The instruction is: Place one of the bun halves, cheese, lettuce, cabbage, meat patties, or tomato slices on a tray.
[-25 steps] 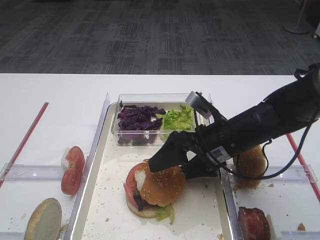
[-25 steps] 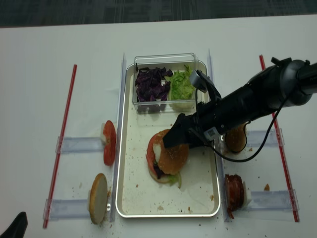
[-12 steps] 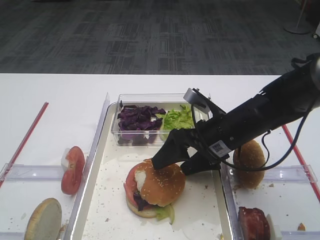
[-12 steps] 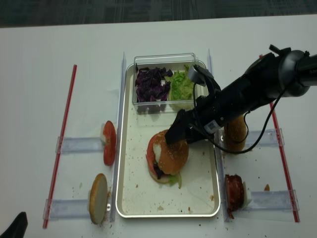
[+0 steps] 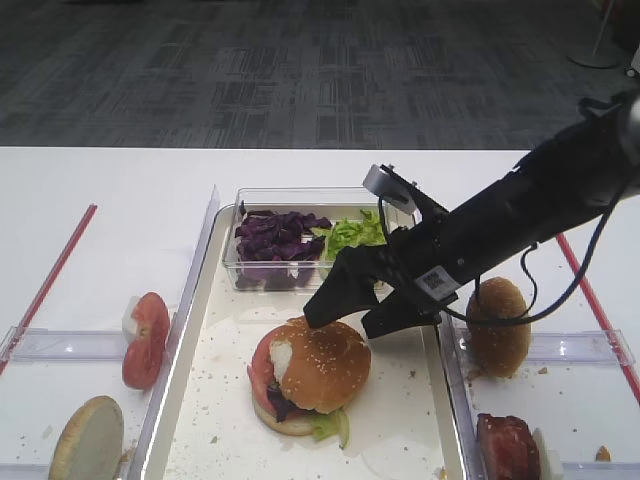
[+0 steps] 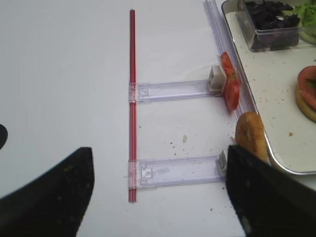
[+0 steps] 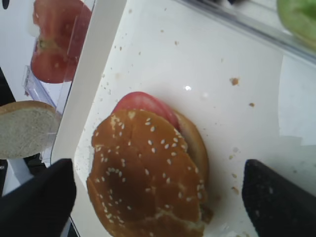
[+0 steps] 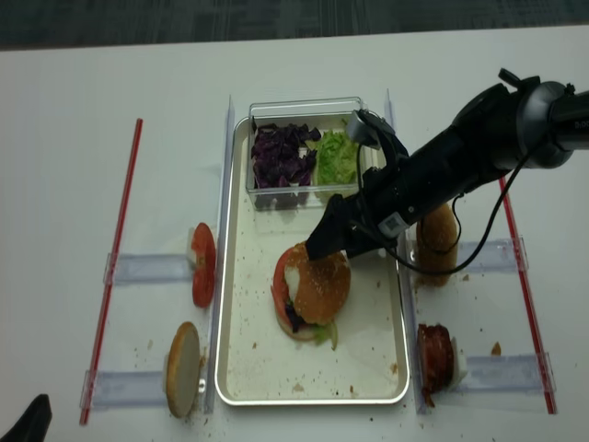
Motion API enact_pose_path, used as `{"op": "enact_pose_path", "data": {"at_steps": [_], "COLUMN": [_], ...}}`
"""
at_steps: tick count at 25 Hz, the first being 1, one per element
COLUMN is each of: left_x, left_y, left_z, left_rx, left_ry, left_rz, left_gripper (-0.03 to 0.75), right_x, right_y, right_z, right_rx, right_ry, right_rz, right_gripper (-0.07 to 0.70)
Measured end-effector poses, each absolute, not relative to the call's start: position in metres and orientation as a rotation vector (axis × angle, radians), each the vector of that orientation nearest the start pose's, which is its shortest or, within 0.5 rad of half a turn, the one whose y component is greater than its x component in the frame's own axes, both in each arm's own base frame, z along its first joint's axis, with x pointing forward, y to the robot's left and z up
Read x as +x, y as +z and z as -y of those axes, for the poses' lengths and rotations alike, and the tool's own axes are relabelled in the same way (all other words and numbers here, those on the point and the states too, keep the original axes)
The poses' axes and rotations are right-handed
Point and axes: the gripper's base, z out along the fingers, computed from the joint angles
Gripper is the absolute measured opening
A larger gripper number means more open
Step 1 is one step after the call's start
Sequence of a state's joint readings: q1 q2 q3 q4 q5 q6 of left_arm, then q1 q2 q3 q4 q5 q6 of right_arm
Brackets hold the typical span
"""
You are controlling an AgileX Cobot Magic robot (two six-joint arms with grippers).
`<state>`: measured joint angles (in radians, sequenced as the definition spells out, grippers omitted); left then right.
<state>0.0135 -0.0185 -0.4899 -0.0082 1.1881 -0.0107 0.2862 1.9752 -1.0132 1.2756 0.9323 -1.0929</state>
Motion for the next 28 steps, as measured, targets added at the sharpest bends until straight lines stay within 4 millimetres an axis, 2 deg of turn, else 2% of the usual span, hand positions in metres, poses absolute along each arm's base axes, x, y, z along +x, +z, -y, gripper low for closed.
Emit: {"op": "enact_pose_path", "data": {"at_steps": [10, 21, 28], "left_x": [-0.012, -0.012, -0.012], "left_y": [0.264, 0.264, 0.264], "left_z": [0.001, 0.001, 0.001], "left_rx": [-0.025, -0.025, -0.025], "left_ry": [-0.008, -0.008, -0.008], "left_rz": [-2.163, -2.163, -2.163], "left_gripper": [0.509, 0.509, 0.509], "right_x": [0.318, 0.335, 0.347], "right_y": [0.167, 0.206, 0.228], "right_z": [-0.162, -0.152, -0.139], "right_rx": [-0.649, -0.736, -0.746], "right_ry": [1.191, 0.894, 0.615], "right_rz": [-2.637, -2.805, -2.912], "right_gripper": [0.692, 0.692, 0.692]}}
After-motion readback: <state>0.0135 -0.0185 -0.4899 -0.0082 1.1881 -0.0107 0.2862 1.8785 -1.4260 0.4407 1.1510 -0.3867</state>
